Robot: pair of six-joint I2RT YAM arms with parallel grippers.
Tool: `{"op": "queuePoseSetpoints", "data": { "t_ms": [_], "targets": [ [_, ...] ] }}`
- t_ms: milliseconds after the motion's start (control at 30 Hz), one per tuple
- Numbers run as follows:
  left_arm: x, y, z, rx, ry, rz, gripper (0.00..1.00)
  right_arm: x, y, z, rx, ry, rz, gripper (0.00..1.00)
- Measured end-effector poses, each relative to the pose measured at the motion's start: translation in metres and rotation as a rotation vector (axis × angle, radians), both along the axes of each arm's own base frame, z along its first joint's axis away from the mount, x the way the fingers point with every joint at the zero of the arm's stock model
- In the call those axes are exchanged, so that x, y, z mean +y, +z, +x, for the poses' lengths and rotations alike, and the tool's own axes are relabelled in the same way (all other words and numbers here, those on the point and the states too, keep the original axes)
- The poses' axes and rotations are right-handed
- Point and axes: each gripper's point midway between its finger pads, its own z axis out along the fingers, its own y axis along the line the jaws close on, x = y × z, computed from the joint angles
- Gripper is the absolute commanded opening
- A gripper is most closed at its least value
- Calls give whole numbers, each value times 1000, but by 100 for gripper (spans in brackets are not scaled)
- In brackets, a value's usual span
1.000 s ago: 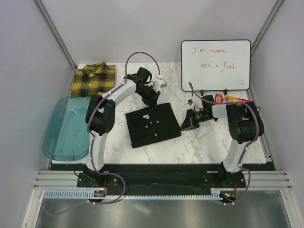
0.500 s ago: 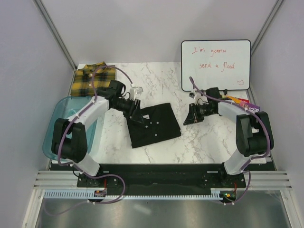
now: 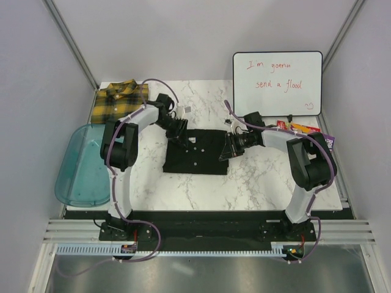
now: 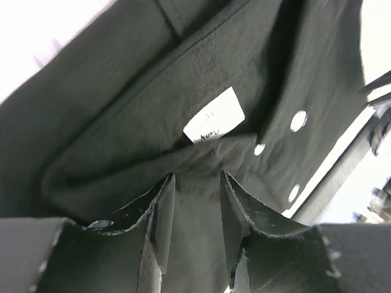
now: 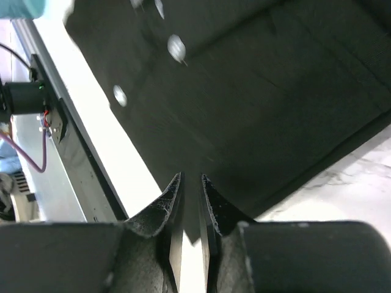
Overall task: Fold and stack the long sleeve shirts
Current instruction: Fold the shirt
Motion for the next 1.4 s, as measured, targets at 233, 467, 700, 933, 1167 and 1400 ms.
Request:
{"op": "queuePoseSetpoints", "data": {
  "t_ms": [233, 467, 700, 933, 1167, 1400],
  "targets": [
    [-6, 51, 13, -113, 10, -147, 52, 1, 5, 12, 22, -48, 7, 24],
    [25, 108, -47, -171, 125, -266, 62, 28, 41, 11, -46, -35, 78, 25],
    [63, 97, 23, -292, 281, -151, 57, 46, 0, 13, -22, 9, -10, 22],
    [75, 65, 74, -301, 336, -36, 47, 29, -40, 13, 16, 16, -116, 21],
    [69, 21, 73, -171, 349, -33, 37, 26, -40, 13, -11, 41, -132, 21],
    [66, -5, 67, -86, 365, -19, 2, 22, -40, 15, -33, 65, -150, 21]
  ]
}}
